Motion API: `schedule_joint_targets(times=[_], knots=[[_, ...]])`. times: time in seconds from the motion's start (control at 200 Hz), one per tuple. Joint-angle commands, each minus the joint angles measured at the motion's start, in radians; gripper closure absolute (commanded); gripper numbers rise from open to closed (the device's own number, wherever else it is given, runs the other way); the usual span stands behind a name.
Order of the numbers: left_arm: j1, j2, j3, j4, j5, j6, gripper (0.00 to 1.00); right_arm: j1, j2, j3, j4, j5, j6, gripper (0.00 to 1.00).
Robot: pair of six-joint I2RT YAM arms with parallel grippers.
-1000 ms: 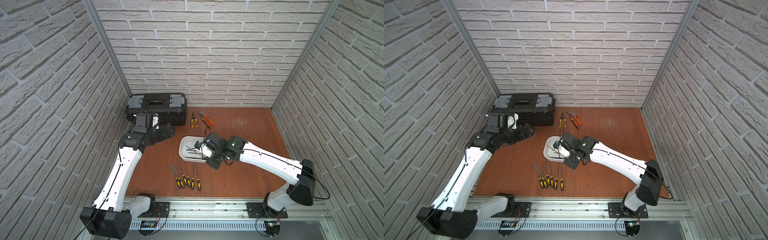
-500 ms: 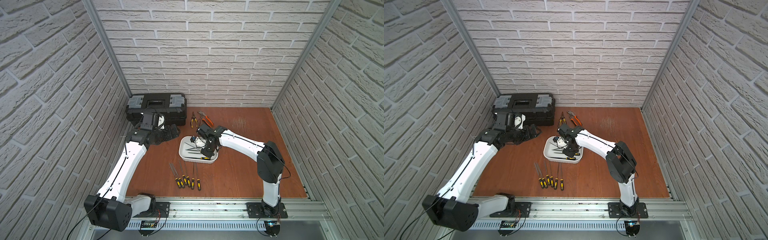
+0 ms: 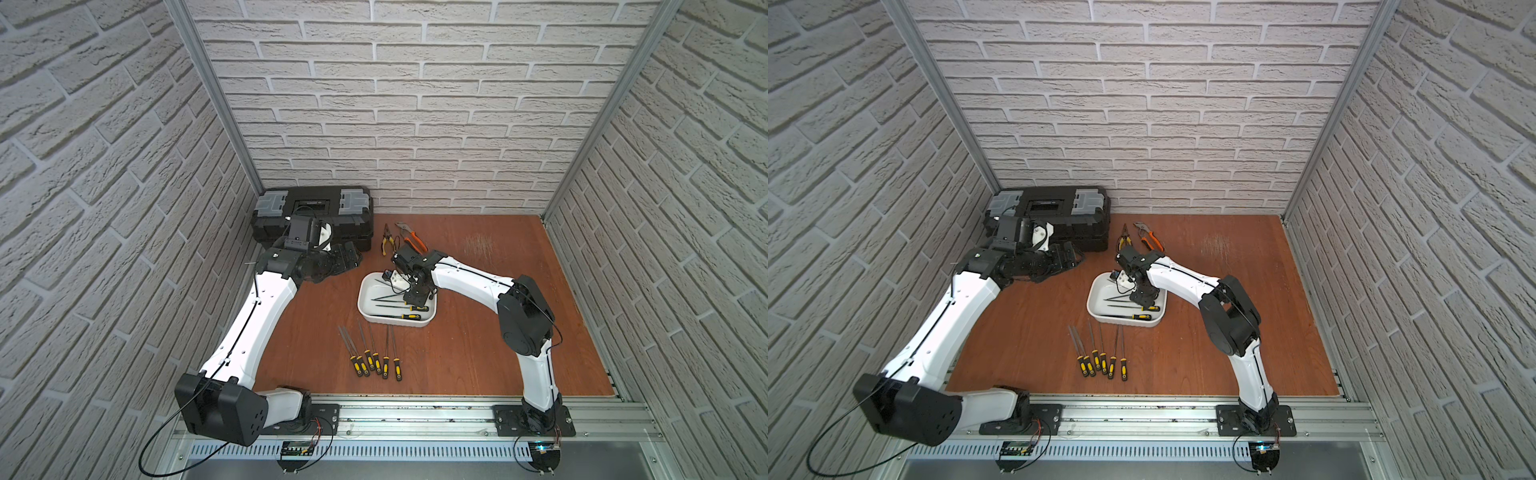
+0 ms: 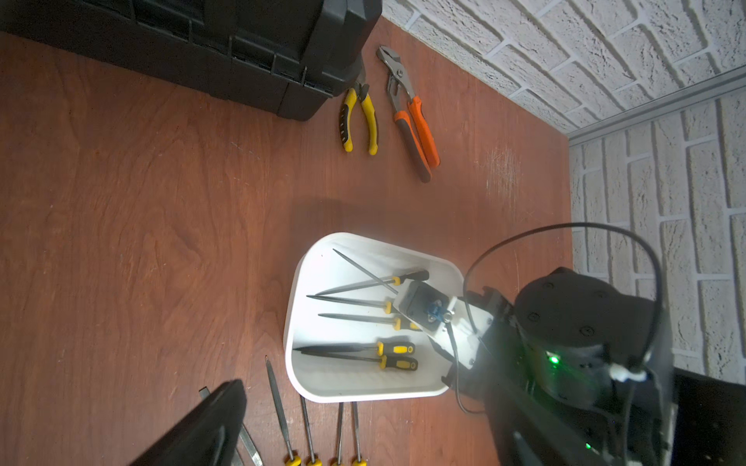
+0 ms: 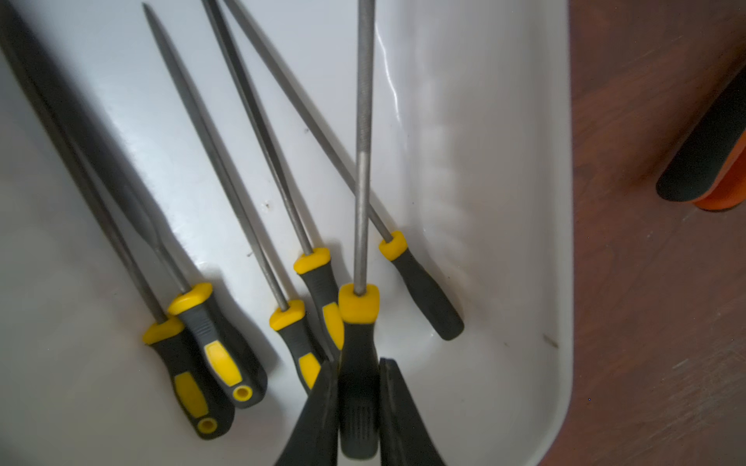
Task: Put the file tool into the storage box
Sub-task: Place the file tool in the storage box, then pick up the file tool from the center of the board.
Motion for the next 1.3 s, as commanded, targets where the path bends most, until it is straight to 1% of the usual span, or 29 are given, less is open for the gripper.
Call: schedule_joint_targets(times=[0.0, 0.08, 0.125, 0.165, 0.23, 0.305, 0.41, 0.59, 0.625, 0.64, 0.795, 0.895, 1.0, 1.145, 1.295], knots=[[-0.005, 0.012, 0.024, 0.012, -0.001, 0.003, 0.02, -0.001, 0.012, 0.031, 0.054, 0.079, -0.005, 0.88], [-0.008, 0.014, 0.02, 0.012, -0.001, 0.003, 0.02, -0.002, 0.017, 0.037, 0.063, 0.109, 0.005, 0.86], [-0.01, 0.013, 0.017, 0.014, 0.0, 0.003, 0.02, -0.002, 0.017, 0.037, 0.064, 0.115, 0.008, 0.82], [-0.009, 0.012, 0.011, 0.017, -0.002, 0.003, 0.02, -0.001, 0.017, 0.039, 0.063, 0.116, 0.016, 0.77], [-0.012, 0.01, -0.002, 0.024, -0.002, 0.003, 0.02, -0.002, 0.017, 0.038, 0.061, 0.122, 0.032, 0.66], [-0.012, 0.008, -0.014, 0.032, -0.003, 0.001, 0.02, -0.002, 0.01, 0.037, 0.058, 0.116, 0.059, 0.59], [-0.015, 0.003, -0.026, 0.04, -0.008, -0.002, 0.02, -0.002, -0.012, 0.032, 0.055, 0.114, 0.102, 0.56], [-0.02, -0.007, -0.058, 0.062, -0.009, -0.017, 0.02, -0.001, -0.089, -0.013, 0.074, 0.072, 0.207, 0.57], [-0.024, -0.006, -0.062, 0.062, -0.012, -0.017, 0.02, -0.002, -0.09, -0.019, 0.075, 0.068, 0.245, 0.57], [-0.026, -0.006, -0.063, 0.062, -0.012, -0.017, 0.02, -0.002, -0.122, -0.022, 0.075, 0.063, 0.259, 0.57], [-0.051, -0.003, -0.093, 0.055, -0.02, -0.013, 0.02, 0.0, -0.267, -0.121, 0.141, -0.022, 0.449, 0.56], [-0.074, -0.007, -0.118, 0.043, -0.028, -0.009, 0.02, 0.002, -0.376, -0.211, 0.172, -0.02, 0.606, 0.56], [-0.125, -0.008, -0.132, 0.002, -0.061, 0.018, 0.02, 0.013, -0.498, -0.321, 0.188, -0.007, 0.784, 0.5], [-0.182, -0.001, -0.152, -0.05, -0.078, 0.026, 0.02, 0.076, -0.627, -0.459, 0.181, -0.016, 0.967, 0.45], [-0.206, -0.023, -0.223, -0.024, -0.08, -0.019, 0.02, 0.175, -0.675, -0.59, 0.191, -0.048, 1.094, 0.44]])
